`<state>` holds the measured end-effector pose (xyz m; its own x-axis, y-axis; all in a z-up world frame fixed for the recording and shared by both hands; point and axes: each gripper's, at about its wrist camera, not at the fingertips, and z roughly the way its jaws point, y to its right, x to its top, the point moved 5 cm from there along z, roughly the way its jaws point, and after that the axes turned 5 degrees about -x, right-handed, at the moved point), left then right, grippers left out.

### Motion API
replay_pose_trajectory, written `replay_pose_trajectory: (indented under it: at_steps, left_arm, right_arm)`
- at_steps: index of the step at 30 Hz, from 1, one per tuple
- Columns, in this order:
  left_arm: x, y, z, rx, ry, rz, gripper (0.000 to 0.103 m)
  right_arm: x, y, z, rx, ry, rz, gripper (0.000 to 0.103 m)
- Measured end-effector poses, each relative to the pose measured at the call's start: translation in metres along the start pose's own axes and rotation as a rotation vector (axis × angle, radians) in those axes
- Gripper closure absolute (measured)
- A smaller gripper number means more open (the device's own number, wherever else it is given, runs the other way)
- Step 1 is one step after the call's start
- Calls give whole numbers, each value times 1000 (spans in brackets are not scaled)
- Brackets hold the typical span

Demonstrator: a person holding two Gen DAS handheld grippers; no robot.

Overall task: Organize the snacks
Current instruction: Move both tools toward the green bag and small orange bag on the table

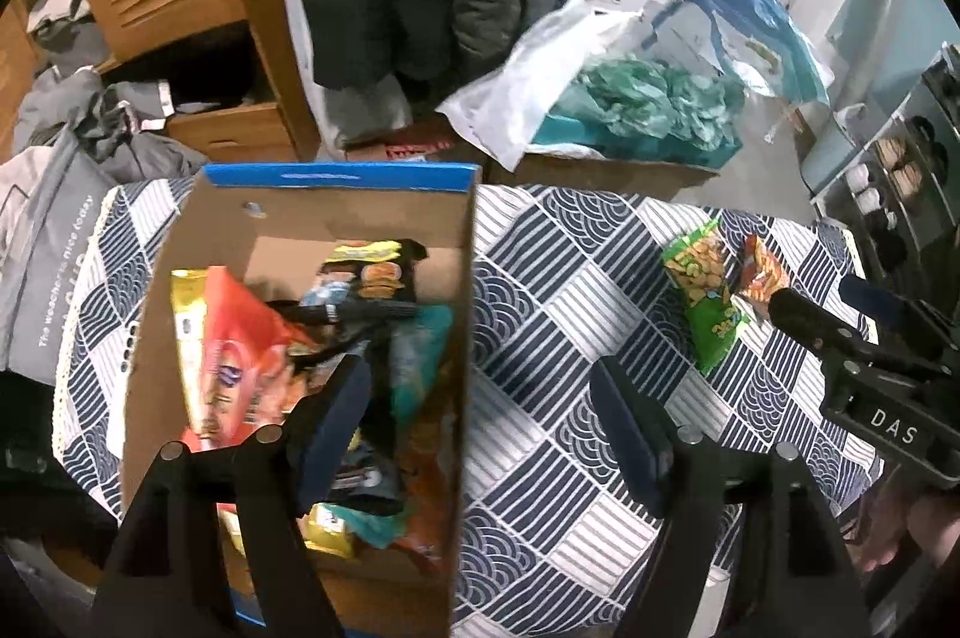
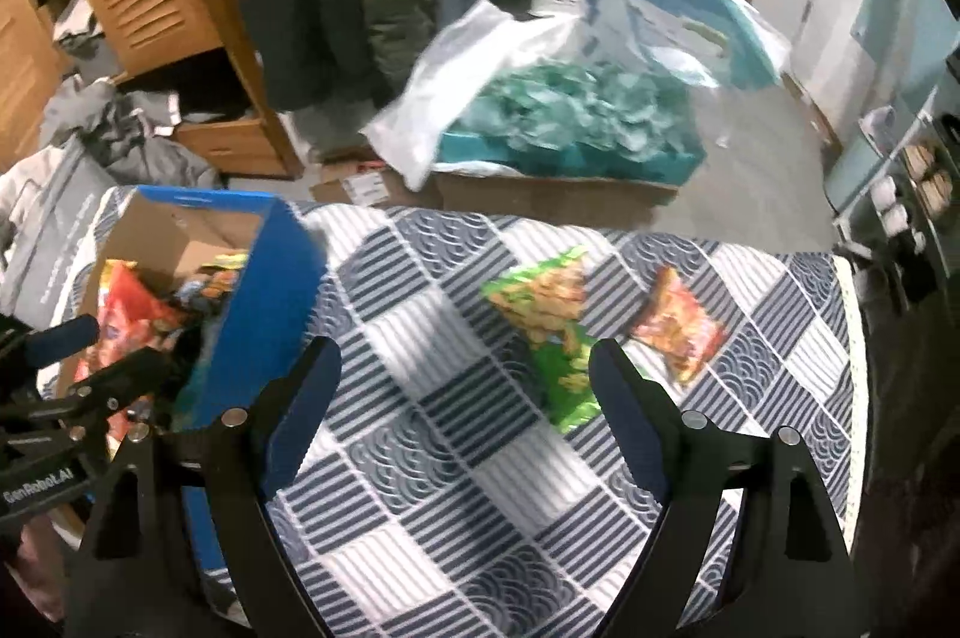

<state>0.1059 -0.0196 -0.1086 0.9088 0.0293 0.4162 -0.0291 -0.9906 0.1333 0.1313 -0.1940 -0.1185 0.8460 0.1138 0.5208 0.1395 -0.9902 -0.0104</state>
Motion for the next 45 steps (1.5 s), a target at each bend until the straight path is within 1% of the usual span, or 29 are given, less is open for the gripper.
replay_pose_trajectory:
  at_steps: [7,11,14,19,22,26,28,30,33,36,39,45]
  left_arm:
    - [6,26,18,3,-30,24,26]
    - [12,37,27,15,-38,37,26]
    - [15,45,35,18,-54,35,26]
    - [19,61,48,8,-86,40,26]
    - [21,71,54,-1,-102,34,26]
    - [27,89,67,-11,-114,31,26]
    - [29,97,75,-12,-120,31,22]
    - [31,104,85,-10,-132,23,21]
    - [34,114,103,-19,-153,1,21]
    - [35,122,122,-22,-178,-16,21]
    - [35,130,134,-34,-198,-30,21]
    - [33,144,152,-43,-231,-48,21]
  right_arm:
    - [-7,48,19,-32,-59,12,19]
    - [-9,72,30,10,-93,51,19]
    - [-7,85,35,2,-107,37,19]
    - [2,104,41,17,-118,-5,19]
    - [8,113,50,8,-124,-34,19]
    - [12,123,65,21,-142,-72,19]
    - [13,126,75,38,-157,-85,19]
    - [13,128,85,36,-173,-105,19]
    - [10,131,105,35,-208,-150,19]
    - [6,135,121,37,-233,-165,19]
    - [4,142,134,29,-238,-179,19]
    - [-3,152,155,50,-257,-210,19]
